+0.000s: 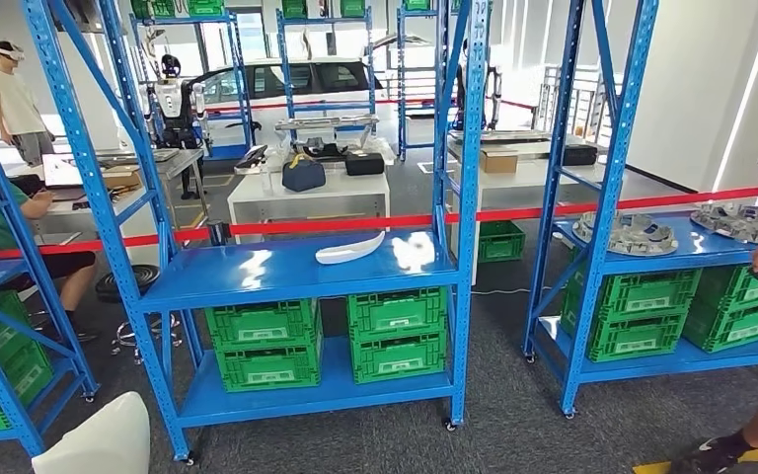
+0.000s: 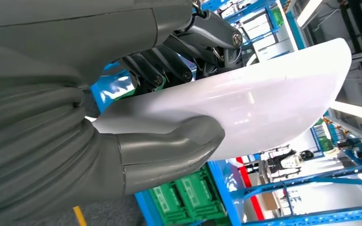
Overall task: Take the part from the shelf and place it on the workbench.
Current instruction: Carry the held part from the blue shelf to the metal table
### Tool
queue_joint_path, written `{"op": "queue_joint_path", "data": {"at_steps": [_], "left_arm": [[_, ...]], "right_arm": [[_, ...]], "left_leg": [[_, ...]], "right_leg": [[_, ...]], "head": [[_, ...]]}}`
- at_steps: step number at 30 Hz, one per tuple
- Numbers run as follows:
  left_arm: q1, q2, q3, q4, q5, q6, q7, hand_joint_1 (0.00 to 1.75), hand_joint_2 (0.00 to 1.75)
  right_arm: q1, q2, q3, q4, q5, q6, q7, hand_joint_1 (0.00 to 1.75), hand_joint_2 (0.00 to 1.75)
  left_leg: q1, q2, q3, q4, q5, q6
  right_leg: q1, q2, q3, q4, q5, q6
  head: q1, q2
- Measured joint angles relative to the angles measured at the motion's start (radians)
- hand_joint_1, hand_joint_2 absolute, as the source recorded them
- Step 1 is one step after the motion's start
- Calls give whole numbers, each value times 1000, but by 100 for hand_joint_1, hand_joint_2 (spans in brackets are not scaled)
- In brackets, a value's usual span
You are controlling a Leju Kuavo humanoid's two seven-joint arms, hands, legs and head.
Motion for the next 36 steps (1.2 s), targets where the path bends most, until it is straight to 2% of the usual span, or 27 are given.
{"op": "queue_joint_path", "data": {"at_steps": [1,2,3,4,5,6,7,8,9,11,12,14,16,17,18,19,20,22,23,24,26,28,31,32,33,34,36], "left_arm": [[0,0,0,4,0,0,0,175,175],[0,0,0,9,0,0,0,175,175],[0,0,0,13,0,0,0,175,175],[-1,0,0,16,0,0,0,175,175],[-1,0,0,17,0,0,0,175,175],[-3,1,0,18,1,0,0,175,175],[-5,1,1,19,2,-1,0,175,175],[-7,2,4,19,4,-1,-1,175,175],[-8,3,9,21,7,-2,-2,175,175],[-9,7,19,24,11,-8,-7,175,175],[-11,10,23,25,14,-12,-10,175,175],[-13,17,34,26,25,-17,-13,175,175],[-5,22,54,23,42,-18,-4,175,175],[4,24,67,18,49,-19,4,175,175],[14,25,81,10,53,-20,10,175,175],[26,26,95,0,54,-21,15,175,175],[39,26,109,-13,52,-23,19,175,175],[64,24,133,-39,43,-30,25,175,175],[75,23,141,-51,38,-36,30,175,175],[86,21,146,-59,34,-41,33,175,175],[105,20,153,-67,28,-48,32,175,175],[118,20,156,-65,25,-48,18,175,175],[122,21,157,-53,25,-38,-17,175,175],[123,21,157,-48,25,-32,-23,175,175],[123,21,156,-44,23,-27,-26,175,175],[123,21,156,-40,22,-22,-27,175,175],[122,22,156,-37,20,-18,-27,175,175]], "right_arm": [[1,0,0,0,0,0,0,0,0],[1,0,0,0,0,0,0,0,0],[1,0,0,0,-1,0,-2,0,0],[2,0,0,0,-3,3,-7,0,0],[2,0,0,0,-6,9,-17,0,0],[2,0,-1,0,-12,17,-32,0,0],[1,0,-2,0,-18,28,-52,0,0],[1,0,-3,0,-24,40,-74,0,0],[1,-1,-5,0,-29,51,-96,0,0],[1,-2,-9,0,-34,77,-136,0,0],[1,-3,-10,0,-35,90,-151,0,0],[1,-3,-10,0,-33,114,-177,0,0],[0,-3,-10,0,-28,138,-197,0,0],[0,-2,-10,0,-24,151,-202,0,0],[0,-1,-9,0,-18,162,-202,0,0],[1,2,-8,0,-11,172,-199,0,0],[2,4,-6,0,-5,179,-192,0,0],[4,10,0,0,5,184,-172,0,0],[5,13,3,0,8,181,-161,0,0],[6,15,6,0,10,179,-151,0,0],[6,20,8,0,9,170,-143,0,0],[5,22,8,0,3,161,-149,0,0],[5,18,7,0,-10,156,-170,0,0],[6,16,7,0,-16,155,-178,0,0],[5,13,6,0,-21,154,-184,0,0],[5,11,6,0,-24,153,-188,0,0],[4,9,6,0,-27,151,-191,0,0]], "left_leg": [[1,0,-6,58,-27,-3],[2,0,-1,96,-30,-5],[2,0,18,99,-11,-5],[2,0,54,65,18,-3],[2,-1,107,-2,40,1],[0,-2,165,-82,46,5],[-2,-3,214,-155,40,10],[-5,-4,243,-207,29,16],[-9,-4,252,-231,22,22],[-8,-3,242,-241,32,39],[-6,-2,238,-243,40,49],[-3,0,225,-245,59,63],[-5,-4,207,-240,73,64],[-5,-7,197,-237,77,62],[-5,-11,187,-232,81,60],[-4,-16,179,-226,83,57],[-3,-22,171,-219,84,55],[-3,-37,154,-205,85,49],[-2,-45,149,-199,86,44],[-2,-54,144,-197,89,37],[-1,-69,139,-194,93,23],[-1,-53,118,-157,66,10],[5,-16,36,32,-32,-8],[8,-13,17,82,-48,-12],[10,-10,17,94,-42,-16],[13,-6,36,67,-20,-18],[17,27,120,-74,38,-19]], "right_leg": [[0,0,-15,1,12,1],[1,0,-30,2,25,2],[1,0,-45,3,36,3],[1,0,-59,4,48,6],[1,0,-71,5,58,8],[2,0,-80,5,68,12],[3,0,-87,4,77,17],[3,0,-90,2,87,22],[3,0,-92,-2,96,27],[1,0,-95,-6,104,40],[1,2,-102,8,87,45],[0,4,-136,102,6,51],[1,5,-179,241,-71,55],[0,6,-186,282,-82,55],[0,6,-174,288,-76,55],[0,8,-140,250,-56,54],[-1,17,-90,181,-32,51],[-4,52,-2,51,-12,44],[-4,65,19,16,-14,40],[-4,68,24,7,-20,37],[-4,48,23,1,-17,28],[-8,24,23,-6,-10,16],[-9,-12,15,-8,-4,7],[-9,-24,11,-6,-3,7],[-9,-35,8,-5,-1,8],[-9,-45,6,-4,0,10],[-8,-65,6,-1,1,14]], "head": [[0,0],[-1,0],[-1,0],[-1,0],[-1,0],[-2,0],[-1,0],[-1,0],[-1,0],[-1,0],[0,0],[1,0],[1,0],[1,0],[2,0],[2,0],[2,0],[2,0],[2,0],[2,0],[1,0],[0,0],[-2,0],[-2,0],[-2,0],[-2,0],[-2,0]]}}
